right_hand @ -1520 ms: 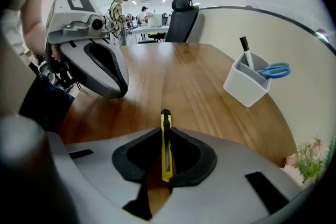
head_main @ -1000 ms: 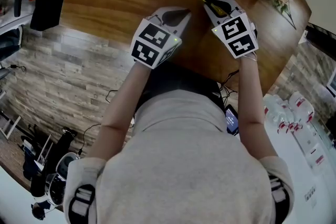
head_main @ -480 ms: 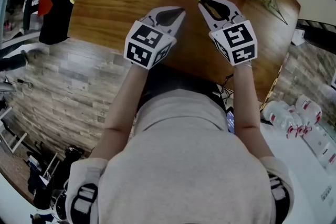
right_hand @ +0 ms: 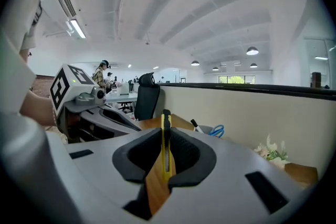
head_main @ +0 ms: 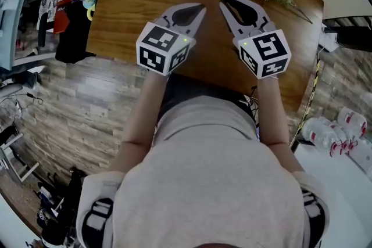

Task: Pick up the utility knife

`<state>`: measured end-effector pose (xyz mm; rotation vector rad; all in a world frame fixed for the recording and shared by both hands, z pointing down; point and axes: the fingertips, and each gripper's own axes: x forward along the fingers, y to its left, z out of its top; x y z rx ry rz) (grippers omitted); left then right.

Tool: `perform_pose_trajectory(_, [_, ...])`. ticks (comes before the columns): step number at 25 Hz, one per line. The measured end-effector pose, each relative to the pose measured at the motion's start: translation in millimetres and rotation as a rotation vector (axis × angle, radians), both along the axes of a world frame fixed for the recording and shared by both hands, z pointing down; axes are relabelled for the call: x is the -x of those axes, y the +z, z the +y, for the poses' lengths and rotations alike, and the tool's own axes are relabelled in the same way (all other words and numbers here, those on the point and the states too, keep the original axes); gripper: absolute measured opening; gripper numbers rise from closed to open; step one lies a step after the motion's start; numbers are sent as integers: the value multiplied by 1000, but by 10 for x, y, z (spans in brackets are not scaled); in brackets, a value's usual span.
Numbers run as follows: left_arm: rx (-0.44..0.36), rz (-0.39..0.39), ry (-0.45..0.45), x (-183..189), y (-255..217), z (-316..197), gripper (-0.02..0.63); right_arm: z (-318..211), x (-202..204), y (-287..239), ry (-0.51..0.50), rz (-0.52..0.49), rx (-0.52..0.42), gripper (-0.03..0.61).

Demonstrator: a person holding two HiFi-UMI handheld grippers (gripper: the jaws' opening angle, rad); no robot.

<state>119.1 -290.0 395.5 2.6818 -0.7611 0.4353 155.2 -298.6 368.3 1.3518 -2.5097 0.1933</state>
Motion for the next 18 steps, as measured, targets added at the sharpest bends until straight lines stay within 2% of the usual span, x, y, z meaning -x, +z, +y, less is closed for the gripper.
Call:
perform_pose_trajectory(9, [-54,47,13,-84,-341,141,15,169,-100,-425,41,-80,-112,64])
perform_pose_trajectory(18, [-94,64,26,-108,-555,204,15,326,-139,-672,69,-182,-172,64])
